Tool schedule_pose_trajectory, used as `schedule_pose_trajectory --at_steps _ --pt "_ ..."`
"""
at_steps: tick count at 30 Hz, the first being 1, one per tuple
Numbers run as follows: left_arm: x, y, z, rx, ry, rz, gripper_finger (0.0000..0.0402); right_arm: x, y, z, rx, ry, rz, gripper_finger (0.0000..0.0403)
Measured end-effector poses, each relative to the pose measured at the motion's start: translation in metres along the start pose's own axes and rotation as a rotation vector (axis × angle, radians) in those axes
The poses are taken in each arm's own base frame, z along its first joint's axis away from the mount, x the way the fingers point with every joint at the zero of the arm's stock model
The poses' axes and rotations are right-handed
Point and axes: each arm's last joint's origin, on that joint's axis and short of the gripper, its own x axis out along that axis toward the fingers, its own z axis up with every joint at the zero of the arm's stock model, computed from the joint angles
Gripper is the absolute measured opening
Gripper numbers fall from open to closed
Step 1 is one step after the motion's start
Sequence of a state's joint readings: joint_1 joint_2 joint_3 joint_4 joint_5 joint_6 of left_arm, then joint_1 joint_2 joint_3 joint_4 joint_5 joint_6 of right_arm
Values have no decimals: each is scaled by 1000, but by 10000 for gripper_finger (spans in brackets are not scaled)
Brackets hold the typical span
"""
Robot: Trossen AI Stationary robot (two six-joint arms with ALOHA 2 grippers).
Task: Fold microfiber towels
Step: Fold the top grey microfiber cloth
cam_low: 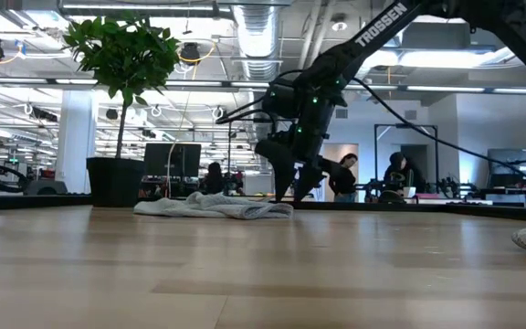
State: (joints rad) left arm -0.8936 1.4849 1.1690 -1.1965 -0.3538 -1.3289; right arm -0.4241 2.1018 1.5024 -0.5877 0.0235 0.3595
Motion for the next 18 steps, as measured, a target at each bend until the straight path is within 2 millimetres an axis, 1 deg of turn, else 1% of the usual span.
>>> schedule_pose_trajectory --at_steps 2,8,10,15,18 --pt "0 0 0 0 0 0 157 0 -2 0 12 9 -1 255" --pt "0 0 0 -1 0 -1 157 18 0 -4 15 49 31 255" --pt "0 0 0 -1 0 -1 157 20 1 -5 4 59 44 255" --pt "0 0 0 -2 2 -2 157 24 4 -7 -8 67 39 253" --pt "0 0 0 -2 2 -1 157 21 5 -7 -22 61 40 237"
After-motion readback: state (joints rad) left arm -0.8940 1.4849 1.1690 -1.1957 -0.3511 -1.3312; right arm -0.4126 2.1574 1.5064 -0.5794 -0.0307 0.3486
